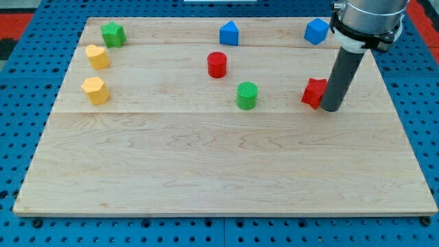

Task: Move the yellow heart towards the bottom right corner of the board

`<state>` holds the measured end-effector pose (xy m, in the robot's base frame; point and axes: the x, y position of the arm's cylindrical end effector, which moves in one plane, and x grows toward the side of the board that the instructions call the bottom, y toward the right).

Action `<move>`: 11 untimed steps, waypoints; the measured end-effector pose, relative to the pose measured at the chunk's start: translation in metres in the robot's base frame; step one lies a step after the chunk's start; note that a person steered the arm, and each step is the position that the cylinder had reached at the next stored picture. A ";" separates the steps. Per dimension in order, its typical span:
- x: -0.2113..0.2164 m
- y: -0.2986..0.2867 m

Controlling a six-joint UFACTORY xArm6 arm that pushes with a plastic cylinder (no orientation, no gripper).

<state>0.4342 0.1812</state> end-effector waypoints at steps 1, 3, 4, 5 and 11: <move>0.013 -0.034; 0.102 -0.098; 0.115 -0.196; 0.115 -0.332; -0.072 -0.486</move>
<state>0.3627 -0.3047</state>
